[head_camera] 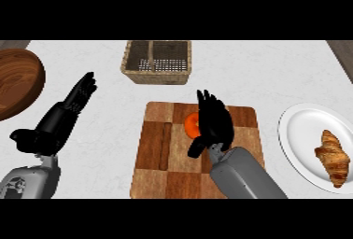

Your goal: Pick the squash from the cutting board and place it in the basket

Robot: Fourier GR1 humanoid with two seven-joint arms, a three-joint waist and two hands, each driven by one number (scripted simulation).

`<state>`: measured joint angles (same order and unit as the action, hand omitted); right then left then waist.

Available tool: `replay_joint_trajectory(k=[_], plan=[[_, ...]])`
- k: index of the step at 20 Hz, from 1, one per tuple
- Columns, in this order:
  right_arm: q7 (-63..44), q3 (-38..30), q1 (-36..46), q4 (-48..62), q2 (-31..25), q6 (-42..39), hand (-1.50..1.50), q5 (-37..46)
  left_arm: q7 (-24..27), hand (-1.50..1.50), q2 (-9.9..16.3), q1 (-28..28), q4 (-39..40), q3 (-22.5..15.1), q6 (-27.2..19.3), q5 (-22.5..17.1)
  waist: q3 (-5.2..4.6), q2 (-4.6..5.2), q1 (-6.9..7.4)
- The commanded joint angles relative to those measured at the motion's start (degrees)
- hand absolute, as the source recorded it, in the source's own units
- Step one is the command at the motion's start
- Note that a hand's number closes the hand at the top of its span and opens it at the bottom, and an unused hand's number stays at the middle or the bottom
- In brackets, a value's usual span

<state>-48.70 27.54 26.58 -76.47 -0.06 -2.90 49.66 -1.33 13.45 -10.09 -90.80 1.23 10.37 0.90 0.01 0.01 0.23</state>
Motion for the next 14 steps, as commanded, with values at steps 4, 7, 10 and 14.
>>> replay_joint_trajectory(k=[4, 7, 10, 14], plan=[[2.4, 0.7, 2.8, 6.8, 0.1, 2.5, -1.50, -4.1, -2.7, 0.00, -1.8, 0.0, -2.5, -0.2, -0.3, 1.3, 0.00, 0.00, 0.21], [3.0, 1.9, 2.3, 7.6, 0.1, 1.7, -1.50, -5.6, 1.7, 0.00, -1.0, -0.9, 1.9, 1.4, 1.4, 1.4, -0.01, 0.03, 0.11], [3.1, 4.7, 0.5, 7.5, 0.1, -0.5, 1.50, -5.6, 0.0, 0.00, -1.6, 2.4, -2.5, 0.2, 1.3, 1.6, 0.00, -0.02, 0.32], [10.2, 0.4, 0.7, 12.1, 0.0, 0.0, 1.50, -3.2, 0.7, 0.00, -0.6, -0.4, 1.5, 2.2, 2.2, 1.6, 0.00, 0.06, 0.08]])
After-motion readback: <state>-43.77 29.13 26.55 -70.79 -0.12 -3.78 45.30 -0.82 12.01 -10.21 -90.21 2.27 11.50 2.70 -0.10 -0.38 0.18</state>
